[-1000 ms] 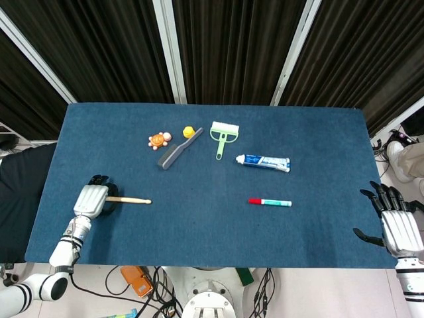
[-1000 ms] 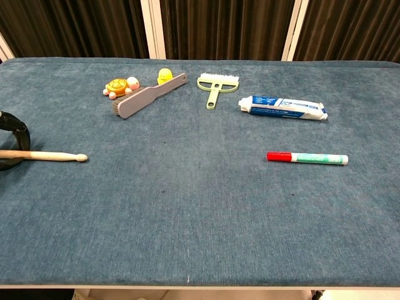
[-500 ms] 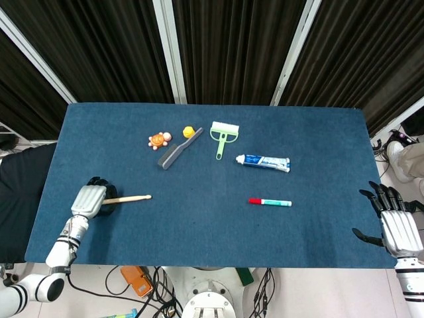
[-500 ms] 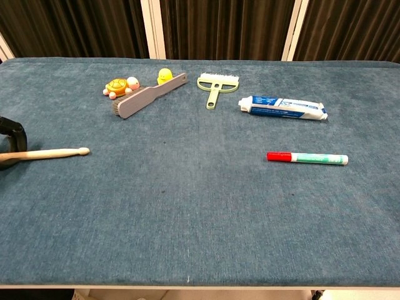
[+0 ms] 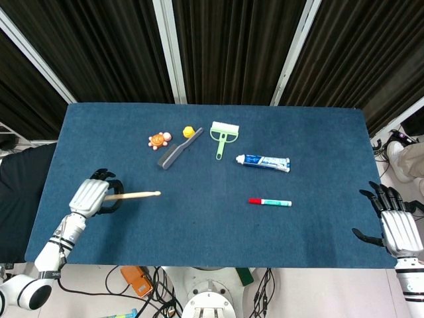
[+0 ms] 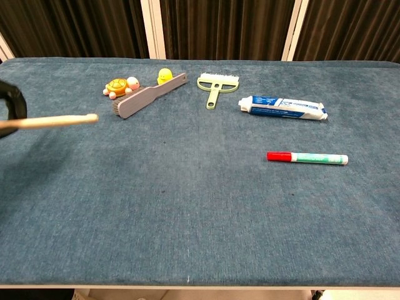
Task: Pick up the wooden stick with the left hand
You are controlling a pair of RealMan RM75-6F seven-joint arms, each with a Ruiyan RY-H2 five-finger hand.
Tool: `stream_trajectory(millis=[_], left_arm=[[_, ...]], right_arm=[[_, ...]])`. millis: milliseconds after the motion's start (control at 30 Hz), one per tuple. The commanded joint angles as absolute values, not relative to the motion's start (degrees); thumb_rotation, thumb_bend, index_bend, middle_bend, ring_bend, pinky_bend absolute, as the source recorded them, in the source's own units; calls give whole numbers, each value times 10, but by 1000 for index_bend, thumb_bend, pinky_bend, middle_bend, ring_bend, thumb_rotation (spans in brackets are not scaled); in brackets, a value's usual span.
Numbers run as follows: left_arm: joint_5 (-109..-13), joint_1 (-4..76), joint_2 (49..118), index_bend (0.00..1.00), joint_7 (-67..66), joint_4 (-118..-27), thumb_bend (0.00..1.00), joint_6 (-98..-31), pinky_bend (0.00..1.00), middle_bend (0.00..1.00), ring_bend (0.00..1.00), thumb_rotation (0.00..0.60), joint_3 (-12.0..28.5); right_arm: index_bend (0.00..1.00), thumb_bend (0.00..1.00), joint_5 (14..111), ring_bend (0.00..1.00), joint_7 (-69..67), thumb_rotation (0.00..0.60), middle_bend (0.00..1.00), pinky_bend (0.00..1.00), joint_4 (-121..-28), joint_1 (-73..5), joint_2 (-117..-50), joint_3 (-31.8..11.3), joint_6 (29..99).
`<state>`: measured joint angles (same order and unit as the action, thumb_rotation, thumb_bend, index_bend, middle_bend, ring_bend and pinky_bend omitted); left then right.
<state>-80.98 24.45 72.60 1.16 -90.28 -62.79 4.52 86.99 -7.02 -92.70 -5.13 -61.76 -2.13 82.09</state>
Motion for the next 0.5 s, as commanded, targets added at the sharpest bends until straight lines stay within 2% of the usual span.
stream_trajectory(millis=[33, 233, 367, 500], left_arm=[[-841, 266, 655, 602, 1, -997, 432, -628, 130, 542, 221, 600, 58], [-871, 301, 566, 602, 38, -1113, 432, -599, 166, 542, 236, 600, 78], [-874, 320, 529, 602, 25, -1153, 432, -595, 169, 542, 238, 600, 99], [-836, 343, 509, 602, -9, -1177, 431, -572, 169, 542, 237, 600, 119]], right_arm=[[241, 256, 869, 19, -70, 600, 110, 0, -927, -51, -617, -21, 821], [241, 255, 865, 19, -71, 600, 110, 0, -929, -50, -616, -22, 819], [240, 256, 864, 19, -72, 600, 110, 0, -930, -50, -616, -22, 819], [239, 256, 864, 19, -72, 600, 110, 0, -931, -51, -615, -22, 817]])
